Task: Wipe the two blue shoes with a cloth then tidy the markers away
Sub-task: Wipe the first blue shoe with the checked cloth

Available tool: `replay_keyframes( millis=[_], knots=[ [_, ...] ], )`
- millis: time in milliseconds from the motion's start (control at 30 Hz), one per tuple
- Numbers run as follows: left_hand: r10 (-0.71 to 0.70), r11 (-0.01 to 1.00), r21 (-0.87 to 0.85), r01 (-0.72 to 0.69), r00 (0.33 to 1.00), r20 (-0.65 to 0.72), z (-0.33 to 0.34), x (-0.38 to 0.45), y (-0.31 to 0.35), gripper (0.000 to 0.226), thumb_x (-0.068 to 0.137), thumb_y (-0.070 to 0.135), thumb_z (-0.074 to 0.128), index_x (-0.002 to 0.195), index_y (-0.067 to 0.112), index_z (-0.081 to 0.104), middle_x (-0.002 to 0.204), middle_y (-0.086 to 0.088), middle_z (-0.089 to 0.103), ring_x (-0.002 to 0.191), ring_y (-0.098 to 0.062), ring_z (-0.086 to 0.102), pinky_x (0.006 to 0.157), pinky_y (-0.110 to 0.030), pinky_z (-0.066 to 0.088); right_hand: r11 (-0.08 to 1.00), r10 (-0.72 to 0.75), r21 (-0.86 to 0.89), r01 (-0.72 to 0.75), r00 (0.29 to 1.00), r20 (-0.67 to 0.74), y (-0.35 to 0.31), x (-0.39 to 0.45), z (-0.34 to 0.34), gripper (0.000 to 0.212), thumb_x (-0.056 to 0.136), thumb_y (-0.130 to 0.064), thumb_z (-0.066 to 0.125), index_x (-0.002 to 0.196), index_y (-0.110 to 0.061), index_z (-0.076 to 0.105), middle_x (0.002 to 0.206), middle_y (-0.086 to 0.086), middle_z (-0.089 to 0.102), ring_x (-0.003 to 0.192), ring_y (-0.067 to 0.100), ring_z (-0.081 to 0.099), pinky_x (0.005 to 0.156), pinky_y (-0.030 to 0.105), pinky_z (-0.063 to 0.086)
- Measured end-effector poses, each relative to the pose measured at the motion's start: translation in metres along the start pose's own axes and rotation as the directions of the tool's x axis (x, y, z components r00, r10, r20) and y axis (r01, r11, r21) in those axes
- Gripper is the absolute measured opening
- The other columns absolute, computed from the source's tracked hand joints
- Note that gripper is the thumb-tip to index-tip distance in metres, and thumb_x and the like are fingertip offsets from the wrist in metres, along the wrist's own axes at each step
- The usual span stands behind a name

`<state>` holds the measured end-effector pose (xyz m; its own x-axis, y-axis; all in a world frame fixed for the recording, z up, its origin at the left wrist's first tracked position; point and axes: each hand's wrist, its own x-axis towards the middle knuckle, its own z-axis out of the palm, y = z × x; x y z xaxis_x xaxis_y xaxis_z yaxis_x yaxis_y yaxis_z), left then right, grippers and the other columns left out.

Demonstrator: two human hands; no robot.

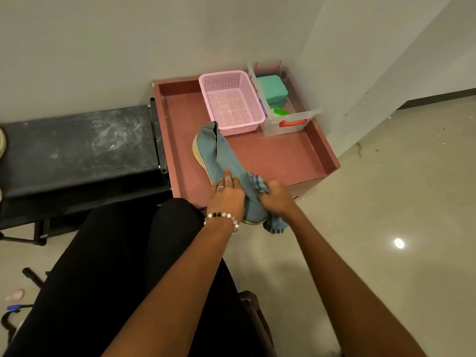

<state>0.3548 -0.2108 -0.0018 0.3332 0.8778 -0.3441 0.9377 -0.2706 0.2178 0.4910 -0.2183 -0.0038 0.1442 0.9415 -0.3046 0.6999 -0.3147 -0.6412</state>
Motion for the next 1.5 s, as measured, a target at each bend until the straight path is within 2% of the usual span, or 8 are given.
replay_keyframes(
  millis=[67, 267, 500, 600, 833, 1233, 1333, 1500],
  knots=[
    [-0.041, 0.995, -0.089, 0.043, 0.999, 0.026, -0.003, -0.001, -0.001, 0.060, 0.091, 0.000, 0.045, 0.147, -0.001, 0.022, 0.159, -0.018, 0.003, 0.135, -0.036, 0.033, 0.110, -0.042, 0.033, 0.998, -0.055, -0.039, 0.054, 0.998, -0.032, -0.003, -0.008, 0.010, 0.024, 0.080, 0.003, 0.052, 0.099, -0.002, 0.066, 0.091, 0.017, 0.068, 0.082, 0.030, 0.060, 0.065, 0.025, 0.036],
    [-0.267, 0.932, -0.239, 0.271, 0.962, 0.053, 0.004, -0.006, -0.003, 0.055, 0.098, 0.015, 0.042, 0.146, 0.001, 0.020, 0.158, -0.016, 0.006, 0.135, -0.039, 0.032, 0.103, -0.053, 0.038, 0.938, 0.000, 0.346, -0.025, 0.997, 0.072, -0.006, -0.047, 0.027, 0.028, 0.082, 0.009, 0.049, 0.094, -0.006, 0.069, 0.084, 0.005, 0.067, 0.073, 0.012, 0.059, 0.067, 0.027, 0.049],
    [-0.301, 0.896, -0.256, 0.362, 0.921, 0.248, 0.014, -0.025, 0.004, 0.130, 0.076, 0.057, 0.070, 0.143, 0.011, -0.032, 0.147, -0.022, -0.038, 0.143, -0.035, -0.021, 0.113, -0.057, 0.006, 0.726, 0.424, 0.612, -0.315, 0.905, -0.037, 0.002, -0.055, 0.015, 0.036, 0.078, 0.013, 0.043, 0.074, -0.016, 0.064, 0.077, 0.007, 0.068, 0.072, 0.023, 0.064, 0.067, 0.037, 0.055],
    [-0.294, 0.907, -0.229, 0.353, 0.921, 0.254, 0.023, -0.025, 0.007, 0.138, 0.073, 0.041, 0.079, 0.139, 0.010, -0.037, 0.149, -0.022, -0.035, 0.141, -0.037, -0.025, 0.108, -0.065, -0.003, 0.690, 0.511, 0.632, -0.352, 0.856, -0.082, 0.006, -0.053, 0.003, 0.028, 0.081, 0.008, 0.045, 0.075, -0.014, 0.062, 0.083, 0.011, 0.068, 0.080, 0.027, 0.065, 0.071, 0.041, 0.056],
    [-0.203, 0.965, -0.131, 0.228, 0.962, 0.180, 0.023, -0.043, -0.013, 0.117, 0.082, 0.012, 0.068, 0.143, 0.008, -0.032, 0.156, -0.018, -0.021, 0.143, -0.038, -0.018, 0.109, -0.065, -0.004, 0.660, 0.526, 0.675, -0.330, 0.845, -0.101, 0.001, -0.052, -0.007, 0.029, 0.082, 0.009, 0.047, 0.080, -0.016, 0.063, 0.090, 0.014, 0.068, 0.086, 0.030, 0.065, 0.077, 0.045, 0.057],
    [0.335, 0.915, 0.234, -0.329, 0.942, 0.016, 0.016, -0.038, -0.051, 0.095, 0.081, -0.017, 0.038, 0.140, 0.009, -0.032, 0.159, -0.009, -0.015, 0.146, -0.024, -0.014, 0.111, -0.054, -0.014, 0.751, 0.485, 0.623, -0.219, 0.823, -0.295, -0.005, -0.055, -0.006, 0.021, 0.082, 0.003, 0.053, 0.073, -0.015, 0.061, 0.083, 0.013, 0.066, 0.081, 0.031, 0.065, 0.074, 0.048, 0.056],
    [0.292, 0.927, 0.263, -0.269, 0.955, -0.054, 0.011, -0.020, -0.053, 0.084, 0.089, -0.014, 0.036, 0.150, 0.012, -0.017, 0.160, -0.003, -0.008, 0.147, -0.025, -0.007, 0.111, -0.057, -0.011, 0.824, 0.434, 0.532, -0.195, 0.821, -0.372, -0.003, -0.057, -0.011, 0.015, 0.085, 0.002, 0.054, 0.082, -0.011, 0.061, 0.086, 0.010, 0.065, 0.082, 0.026, 0.063, 0.074, 0.038, 0.056],
    [0.114, 0.979, 0.195, -0.059, 0.951, -0.287, 0.007, 0.001, -0.054, 0.048, 0.089, 0.001, 0.031, 0.134, 0.000, 0.050, 0.143, -0.020, 0.044, 0.133, -0.037, 0.042, 0.113, -0.049, 0.029, 0.944, 0.171, 0.328, 0.025, 0.815, -0.554, -0.015, -0.052, 0.003, 0.012, 0.080, 0.010, 0.055, 0.086, 0.003, 0.063, 0.074, 0.009, 0.060, 0.069, 0.022, 0.056, 0.064, 0.027, 0.045]
  ],
)
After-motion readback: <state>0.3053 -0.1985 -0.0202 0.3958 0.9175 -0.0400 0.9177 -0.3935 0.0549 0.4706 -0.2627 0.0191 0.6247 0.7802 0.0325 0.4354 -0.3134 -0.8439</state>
